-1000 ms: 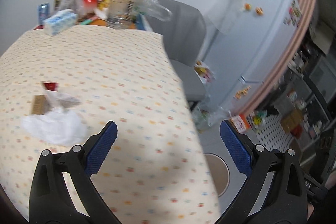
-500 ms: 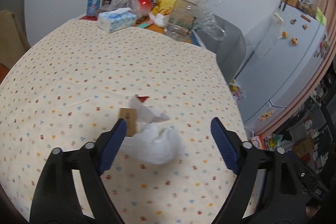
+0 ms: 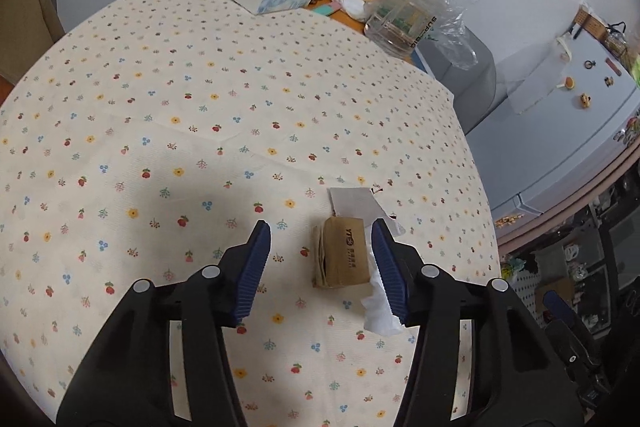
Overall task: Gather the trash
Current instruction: 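Grasp the small cardboard box with the left gripper while the right grasps the white tissue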
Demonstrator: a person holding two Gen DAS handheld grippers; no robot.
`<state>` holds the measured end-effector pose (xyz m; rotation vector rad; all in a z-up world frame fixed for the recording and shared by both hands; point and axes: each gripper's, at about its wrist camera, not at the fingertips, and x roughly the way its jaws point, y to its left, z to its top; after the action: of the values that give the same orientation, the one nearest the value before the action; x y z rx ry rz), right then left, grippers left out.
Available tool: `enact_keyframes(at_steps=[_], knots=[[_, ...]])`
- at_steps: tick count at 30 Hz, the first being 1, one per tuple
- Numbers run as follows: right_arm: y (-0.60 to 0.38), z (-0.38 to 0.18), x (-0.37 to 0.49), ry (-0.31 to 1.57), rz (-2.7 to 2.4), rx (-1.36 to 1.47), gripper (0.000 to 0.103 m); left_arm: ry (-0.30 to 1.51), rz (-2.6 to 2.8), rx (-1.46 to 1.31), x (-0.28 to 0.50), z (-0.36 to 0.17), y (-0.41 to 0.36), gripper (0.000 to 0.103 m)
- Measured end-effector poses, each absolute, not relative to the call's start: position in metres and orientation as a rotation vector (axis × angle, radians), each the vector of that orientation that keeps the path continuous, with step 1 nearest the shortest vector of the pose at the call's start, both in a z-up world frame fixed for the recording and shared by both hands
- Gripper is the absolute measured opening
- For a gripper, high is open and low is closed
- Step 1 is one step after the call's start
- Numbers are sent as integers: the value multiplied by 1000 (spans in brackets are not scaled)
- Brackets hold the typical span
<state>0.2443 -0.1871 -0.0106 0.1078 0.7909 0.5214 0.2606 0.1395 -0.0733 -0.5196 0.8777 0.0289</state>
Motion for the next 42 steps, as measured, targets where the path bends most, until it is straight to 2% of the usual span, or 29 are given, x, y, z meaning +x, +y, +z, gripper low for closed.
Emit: enact_keyframes(at_steps=[9, 14, 16, 20, 27, 35, 36, 37, 39, 42], knots=[[-155, -10, 258, 807, 548, 38, 85, 942, -16, -516, 282, -91, 124, 52], [-146, -17, 270, 838, 541, 24, 84, 980, -7, -541, 291, -109, 123, 39], [-139, -19, 275, 853, 550, 12, 80, 968, -11, -565, 290, -109, 125, 33], [-119, -18, 281, 858, 572, -29, 78, 921, 34, -567, 280, -96, 136, 33], [-73, -27, 292, 891, 625, -102, 68, 860, 116, -554, 260, -75, 169, 33], [-25, -39, 303, 913, 645, -151, 63, 826, 178, -548, 244, -65, 195, 33], [-21, -41, 305, 914, 643, -160, 58, 822, 184, -551, 243, -64, 197, 33], [-17, -44, 308, 921, 645, -168, 38, 818, 188, -552, 241, -63, 198, 33], [-16, -48, 311, 951, 661, -153, 12, 811, 192, -550, 238, -60, 199, 33], [-24, -40, 306, 920, 697, -118, 3, 801, 188, -531, 235, -55, 194, 33]])
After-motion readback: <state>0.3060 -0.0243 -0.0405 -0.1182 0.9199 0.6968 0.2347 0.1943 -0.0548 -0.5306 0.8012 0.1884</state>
